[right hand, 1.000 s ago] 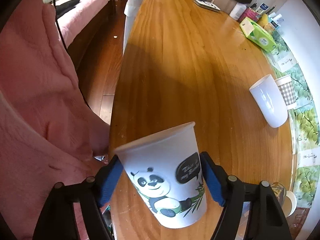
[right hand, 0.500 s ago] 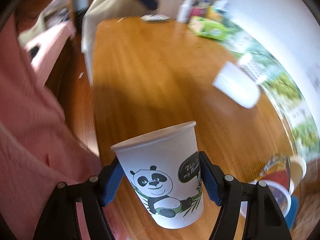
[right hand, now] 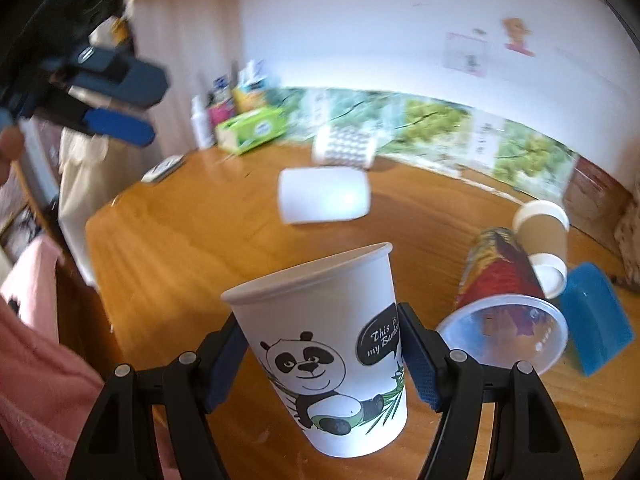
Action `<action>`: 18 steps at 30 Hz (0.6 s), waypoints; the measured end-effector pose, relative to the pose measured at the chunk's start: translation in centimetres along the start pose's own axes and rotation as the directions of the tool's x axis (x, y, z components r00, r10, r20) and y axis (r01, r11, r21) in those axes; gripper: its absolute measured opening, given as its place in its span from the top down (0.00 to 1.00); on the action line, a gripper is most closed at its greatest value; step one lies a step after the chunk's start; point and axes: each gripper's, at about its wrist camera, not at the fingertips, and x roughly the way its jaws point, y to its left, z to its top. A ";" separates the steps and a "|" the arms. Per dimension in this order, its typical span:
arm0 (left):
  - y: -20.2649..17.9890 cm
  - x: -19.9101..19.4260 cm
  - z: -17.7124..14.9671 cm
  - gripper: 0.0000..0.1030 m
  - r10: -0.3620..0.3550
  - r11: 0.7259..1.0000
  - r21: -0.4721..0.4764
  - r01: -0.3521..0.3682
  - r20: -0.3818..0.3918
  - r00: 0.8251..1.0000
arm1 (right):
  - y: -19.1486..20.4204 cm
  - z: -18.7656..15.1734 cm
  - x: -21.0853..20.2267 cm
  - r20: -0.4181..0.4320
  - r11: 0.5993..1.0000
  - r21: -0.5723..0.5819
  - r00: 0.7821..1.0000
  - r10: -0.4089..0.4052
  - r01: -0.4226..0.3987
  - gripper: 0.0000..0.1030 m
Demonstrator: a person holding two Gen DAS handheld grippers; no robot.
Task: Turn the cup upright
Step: 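Rotate the panda cup opening-up with the right tool and lower it to the desk, then open the right tool to release the upright panda cup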
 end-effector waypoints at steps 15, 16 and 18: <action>-3.8 1.2 0.7 0.17 0.033 0.979 0.200 -0.025 -0.036 0.999 | -3.4 -2.0 -0.9 0.143 0.963 0.265 0.985 -0.093 0.053 0.29; -4.1 1.3 0.7 0.17 0.031 0.977 0.211 -0.022 -0.040 0.999 | -3.4 -2.2 -1.0 0.144 0.961 0.271 0.985 -0.100 0.057 0.29; -4.6 1.5 0.5 0.17 0.023 0.974 0.227 -0.012 -0.047 0.999 | -3.4 -2.5 -1.2 0.141 0.958 0.278 0.984 -0.110 0.067 0.28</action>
